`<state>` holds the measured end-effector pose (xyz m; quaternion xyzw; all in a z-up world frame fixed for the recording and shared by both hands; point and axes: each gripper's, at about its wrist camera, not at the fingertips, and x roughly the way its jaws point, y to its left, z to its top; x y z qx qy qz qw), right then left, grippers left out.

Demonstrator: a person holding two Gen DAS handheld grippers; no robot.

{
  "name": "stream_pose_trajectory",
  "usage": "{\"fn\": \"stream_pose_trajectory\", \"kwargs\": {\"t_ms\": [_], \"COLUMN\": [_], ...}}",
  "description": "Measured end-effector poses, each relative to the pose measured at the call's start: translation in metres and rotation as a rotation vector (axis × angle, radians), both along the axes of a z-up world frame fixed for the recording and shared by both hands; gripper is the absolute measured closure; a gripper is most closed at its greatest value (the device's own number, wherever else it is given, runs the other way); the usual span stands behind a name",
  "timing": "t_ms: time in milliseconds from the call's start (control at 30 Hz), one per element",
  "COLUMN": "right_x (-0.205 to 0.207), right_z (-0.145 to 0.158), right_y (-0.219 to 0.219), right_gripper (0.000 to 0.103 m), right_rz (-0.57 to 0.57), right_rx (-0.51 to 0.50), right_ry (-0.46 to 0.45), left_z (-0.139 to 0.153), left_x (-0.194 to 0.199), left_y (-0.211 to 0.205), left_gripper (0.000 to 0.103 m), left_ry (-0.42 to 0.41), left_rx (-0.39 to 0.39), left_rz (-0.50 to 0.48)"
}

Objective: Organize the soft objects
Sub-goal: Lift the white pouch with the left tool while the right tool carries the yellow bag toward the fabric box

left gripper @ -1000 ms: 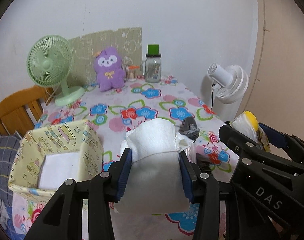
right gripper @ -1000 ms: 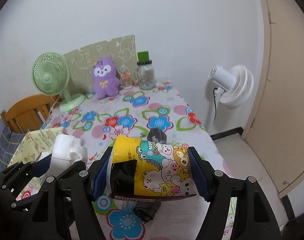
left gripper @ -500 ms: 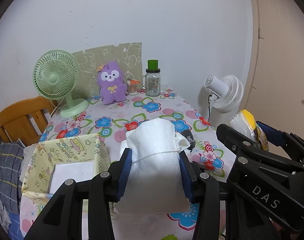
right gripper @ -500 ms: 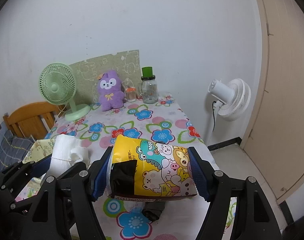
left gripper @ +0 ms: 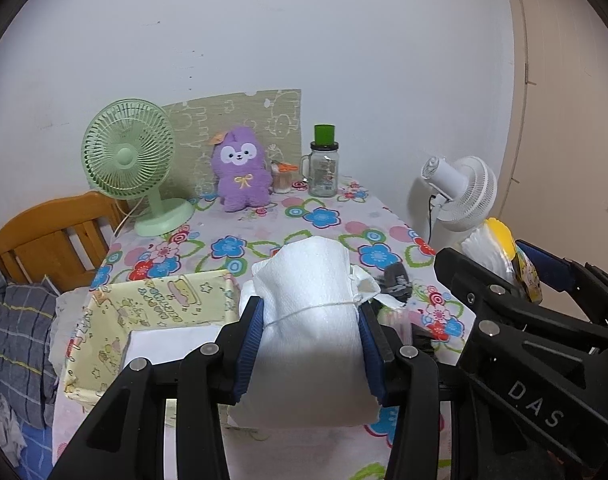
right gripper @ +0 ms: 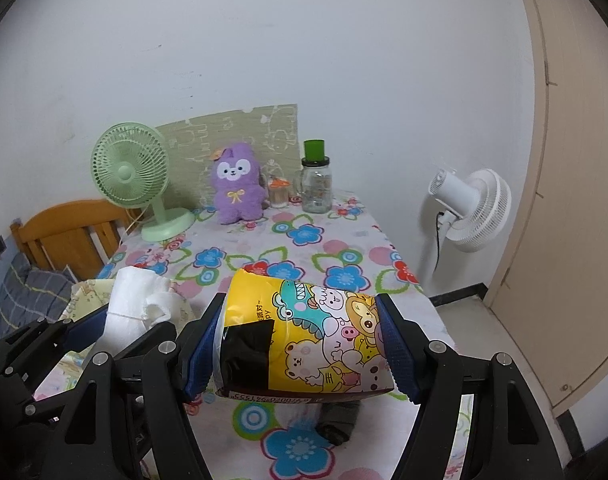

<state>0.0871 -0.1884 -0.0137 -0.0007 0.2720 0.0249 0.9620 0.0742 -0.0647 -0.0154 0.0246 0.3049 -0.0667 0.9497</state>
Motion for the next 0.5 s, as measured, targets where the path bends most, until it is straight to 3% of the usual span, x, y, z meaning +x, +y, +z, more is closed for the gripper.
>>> {"fn": "stream_pose_trajectory", "kwargs": {"t_ms": [500], "right_x": [0.018], "right_z": [-0.006], "right_y": [0.055], "right_gripper": [0.029], "right_rz": [0.06], "right_rx": [-0.016], "right_ry": [0.028], "left_z": [-0.007], "left_x": [0.013], "left_y": [0.047], "left_gripper": [0.056], "left_ry": [0.013], "left_rx": [0.008], "left_rz": [0.053]}}
